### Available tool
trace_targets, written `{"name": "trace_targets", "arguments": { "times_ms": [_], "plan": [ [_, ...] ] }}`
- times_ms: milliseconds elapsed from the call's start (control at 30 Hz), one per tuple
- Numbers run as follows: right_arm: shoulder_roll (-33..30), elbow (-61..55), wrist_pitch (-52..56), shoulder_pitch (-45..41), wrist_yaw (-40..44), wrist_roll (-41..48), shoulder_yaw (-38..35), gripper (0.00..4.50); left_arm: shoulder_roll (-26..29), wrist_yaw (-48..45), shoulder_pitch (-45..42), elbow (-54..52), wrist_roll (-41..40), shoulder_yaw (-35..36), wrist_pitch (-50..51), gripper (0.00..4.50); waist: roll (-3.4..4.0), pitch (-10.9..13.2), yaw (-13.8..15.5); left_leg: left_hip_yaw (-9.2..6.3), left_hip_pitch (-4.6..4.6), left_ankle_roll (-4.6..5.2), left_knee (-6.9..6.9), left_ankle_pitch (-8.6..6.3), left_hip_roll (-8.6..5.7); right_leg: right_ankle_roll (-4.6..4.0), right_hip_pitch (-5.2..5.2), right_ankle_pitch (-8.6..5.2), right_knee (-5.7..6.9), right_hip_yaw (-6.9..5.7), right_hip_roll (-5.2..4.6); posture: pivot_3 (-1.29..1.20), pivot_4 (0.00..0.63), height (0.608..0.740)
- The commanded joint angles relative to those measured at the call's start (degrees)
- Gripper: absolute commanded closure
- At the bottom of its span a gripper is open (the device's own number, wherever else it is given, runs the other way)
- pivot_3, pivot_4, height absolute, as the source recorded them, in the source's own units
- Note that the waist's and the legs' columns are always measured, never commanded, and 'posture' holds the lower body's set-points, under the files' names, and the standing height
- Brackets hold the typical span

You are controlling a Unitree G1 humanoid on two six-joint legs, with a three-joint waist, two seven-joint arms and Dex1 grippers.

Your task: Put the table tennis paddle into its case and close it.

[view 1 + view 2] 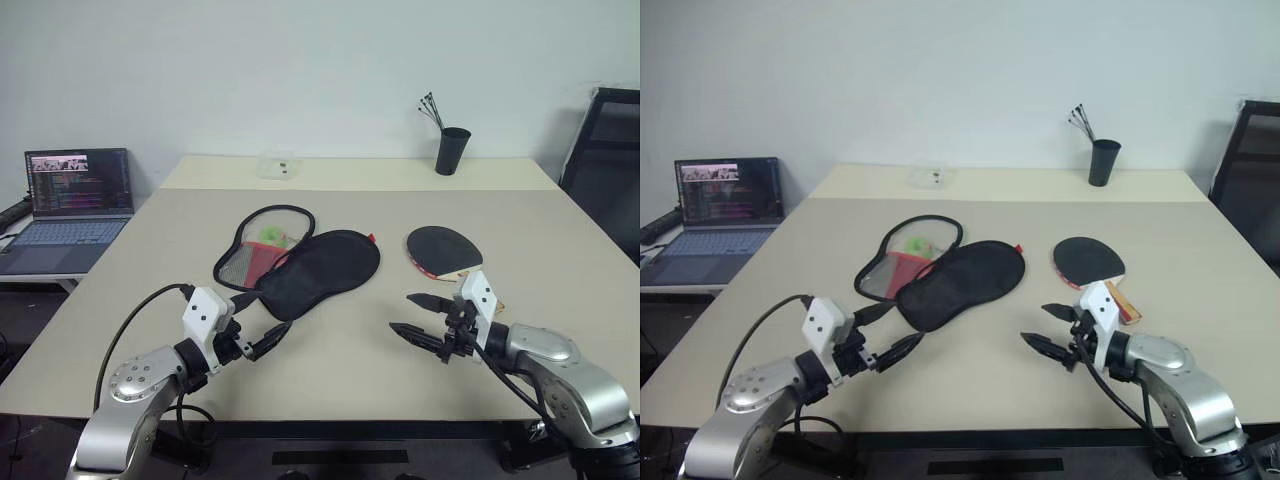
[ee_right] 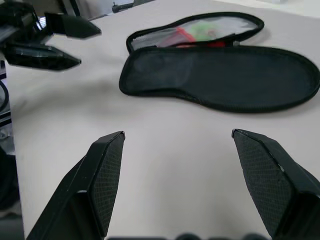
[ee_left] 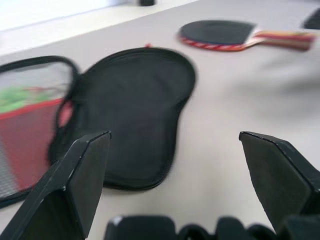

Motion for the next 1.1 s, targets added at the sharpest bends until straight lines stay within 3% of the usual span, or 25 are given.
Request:
{"name": "trace_targets", "arguments": {
  "times_ms": [33, 233, 400, 733, 1100],
  "plan": [
    [0.58, -2.35, -0.39, -0.12, -1.14, 0.42, 0.23, 0.75, 2.66, -2.94, -2.07, 1.16, -2.06, 2.39, -0.62, 0.0, 0.0, 0.0, 0.04, 0.0, 0.0, 0.0, 0.0, 0.0, 0.01, 0.0, 0.0, 0.0, 0.0, 0.01, -0.01, 0.0, 0.15, 0.74],
    [0.76, -2.99, -0.78, -1.57, -0.49, 1.22, 0.92, 0.75, 4.7, -6.19, -4.42, 4.65, -3.42, 1.11, 1.78, 0.0, 0.0, 0.0, 0.0, -0.01, 0.0, 0.0, -0.04, 0.0, 0.01, -0.01, -0.02, -0.01, -0.03, 0.04, 0.0, 0.0, 0.15, 0.74],
    [-1.34, -2.93, -1.75, -1.01, 0.44, 1.8, -1.98, 0.75, 4.79, -8.94, -10.51, 12.05, 0.14, -2.6, -0.81, 0.0, -0.02, -0.01, 0.38, 0.04, -0.01, 0.0, 0.0, 0.0, -0.03, 0.0, 0.01, 0.0, -0.01, 0.0, 0.0, 0.0, 0.15, 0.74],
    [-0.13, -3.86, -2.48, -0.48, -1.93, 0.95, -1.14, 0.75, 1.67, -17.31, -22.41, 31.67, 7.84, -11.75, -13.26, 0.0, -0.06, -0.04, 0.41, 0.17, -0.04, 0.05, -0.01, -0.04, -0.07, 0.0, -0.03, 0.0, -0.05, 0.05, 0.05, 0.0, 0.15, 0.74],
    [0.19, -4.66, -2.39, 0.29, -3.1, 0.83, -1.05, 0.75, -0.43, -19.53, -26.56, 42.46, 14.53, -16.44, -21.39, 0.0, -0.07, -0.04, 0.45, 0.15, -0.04, 0.05, 0.02, -0.04, -0.07, 0.01, -0.02, 0.01, 0.0, 0.03, 0.08, 0.0, 0.15, 0.74]
  ]
}}
